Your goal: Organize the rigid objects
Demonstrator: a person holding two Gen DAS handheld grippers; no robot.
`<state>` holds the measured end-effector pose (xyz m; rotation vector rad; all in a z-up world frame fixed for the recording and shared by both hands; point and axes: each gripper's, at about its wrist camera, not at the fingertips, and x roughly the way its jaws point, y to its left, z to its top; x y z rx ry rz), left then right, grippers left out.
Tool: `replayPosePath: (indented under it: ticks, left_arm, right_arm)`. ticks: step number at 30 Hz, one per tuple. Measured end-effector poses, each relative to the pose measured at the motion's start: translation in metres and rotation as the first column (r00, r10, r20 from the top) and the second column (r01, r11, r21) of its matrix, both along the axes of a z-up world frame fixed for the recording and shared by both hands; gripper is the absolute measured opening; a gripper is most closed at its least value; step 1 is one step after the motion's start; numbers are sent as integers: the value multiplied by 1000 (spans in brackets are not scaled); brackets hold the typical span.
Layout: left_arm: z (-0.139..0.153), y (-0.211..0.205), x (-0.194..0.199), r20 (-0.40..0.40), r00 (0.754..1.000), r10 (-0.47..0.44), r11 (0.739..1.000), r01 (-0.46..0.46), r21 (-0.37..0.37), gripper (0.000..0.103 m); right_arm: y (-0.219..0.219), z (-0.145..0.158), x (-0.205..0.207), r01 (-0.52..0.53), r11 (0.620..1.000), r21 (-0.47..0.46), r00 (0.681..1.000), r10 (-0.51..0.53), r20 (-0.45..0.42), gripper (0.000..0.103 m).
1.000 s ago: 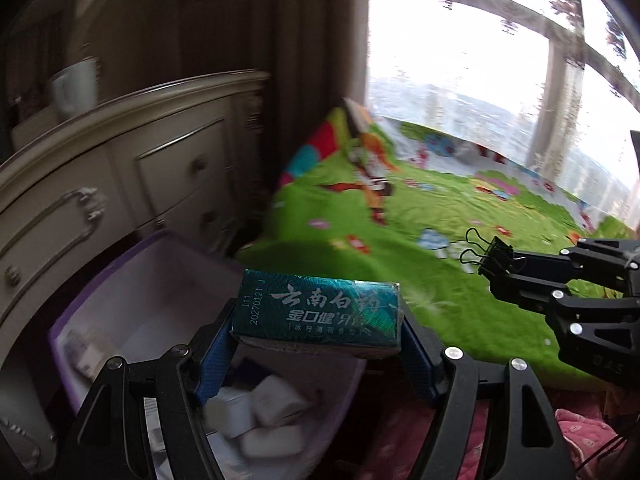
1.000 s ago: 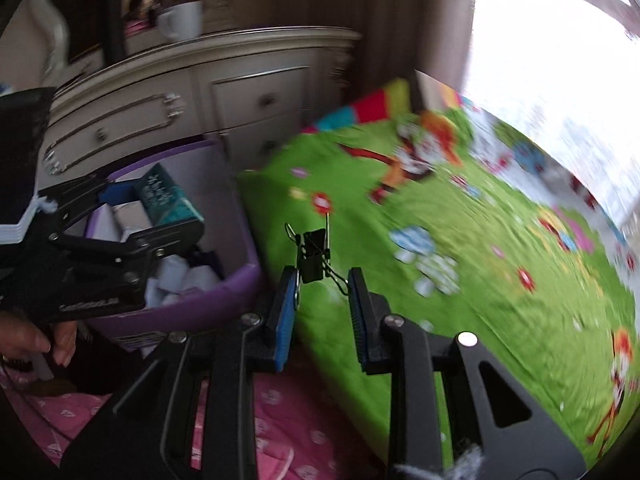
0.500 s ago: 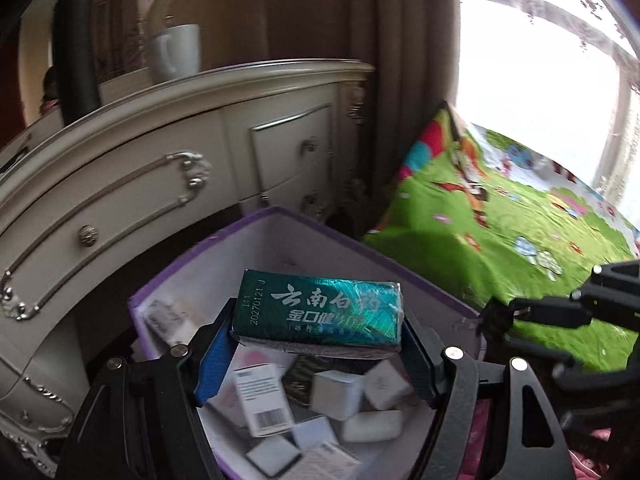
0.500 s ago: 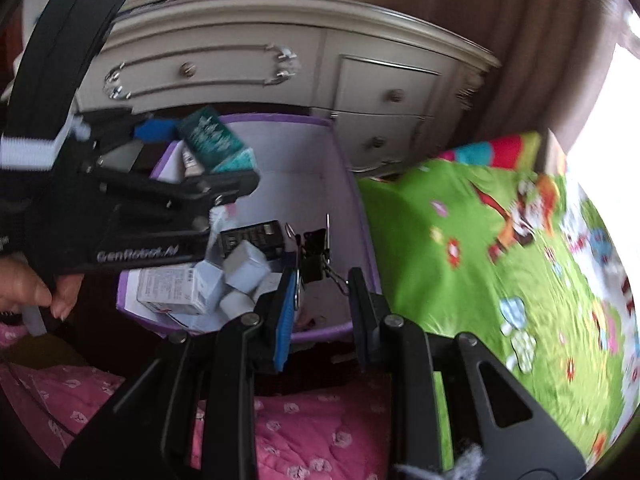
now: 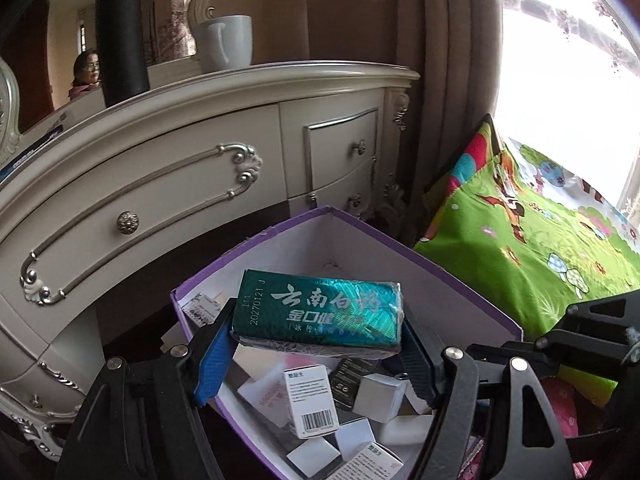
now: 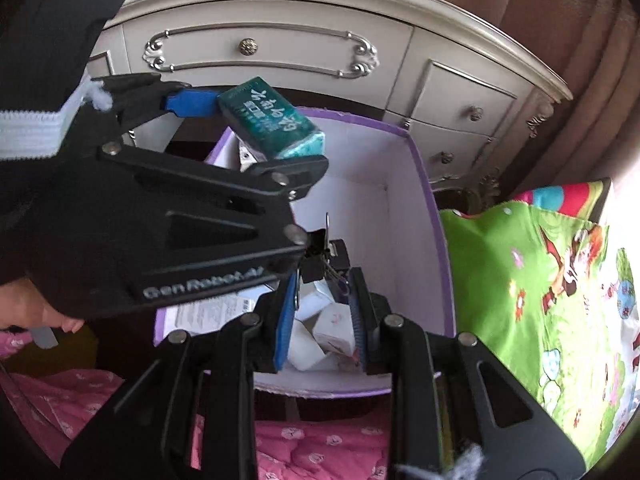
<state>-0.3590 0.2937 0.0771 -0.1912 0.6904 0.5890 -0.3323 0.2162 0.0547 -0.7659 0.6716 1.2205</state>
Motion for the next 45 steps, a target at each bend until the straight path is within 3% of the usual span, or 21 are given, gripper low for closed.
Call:
replayPosePath:
  ticks: [6,8,10,11,12,15,19,21,24,27,29,32,36,40,45]
  left_arm:
    - [11,10,-9,37,998,44,999,-44,8,75]
    - [18,11,-12,51,997,55,998,-57,35,85]
    - [30,11,-17,65,995,78,993,-83,88,103]
    - [36,10,-19,75,993,92,988,-100,116,103]
    - [45,10,-24,91,989,121,978,-134,159,103]
    - [67,9,-35,127,981,145,962,-170,213,103]
    - [98,13,-56,214,971,109,974,-147,171,103]
    - [105,14,-66,232,965,125,978,-159,133,103]
    - [97,15,-69,223,958,182,966,-216,139,103]
    - [77,17,-60,168,974,154,980,-173,103,103]
    - [62,23,-53,109,984,138,990,-140,7,103]
    - [30,36,-36,-42,990,134,978,-139,-155,103]
    - [0,33,-20,-197,976,94,973,-132,-190,103]
    - [-12,25,-14,-207,977,47,960,-101,-260,103]
    - [-20,18,-9,-230,973,33,966,-90,-241,103]
  right_arm:
    - [9,6,-2,-8,1000,1,1000,8,-5,29]
    - [10,9,0,9,1000,5,1000,-9,-28,32]
    - [9,13,5,41,999,21,998,-39,-55,51]
    - [6,18,11,68,997,42,995,-65,-76,70]
    - [3,22,14,90,994,63,993,-85,-86,82]
    - [-8,41,21,132,983,126,989,-122,-85,88]
    - [-23,64,27,188,966,178,980,-173,-93,94]
    - [-27,68,30,214,962,171,976,-202,-86,95]
    - [-26,64,31,239,967,88,970,-235,-55,95]
    - [-25,54,25,238,971,26,970,-236,-58,95]
    - [-26,46,25,239,971,-3,969,-239,-59,95]
    - [-27,33,23,243,969,-49,969,-245,-41,95]
    - [-27,17,24,249,962,-107,968,-252,-15,95]
    - [-26,10,27,261,956,-134,963,-268,-35,95]
    - [-26,7,23,255,956,-144,965,-261,-25,95]
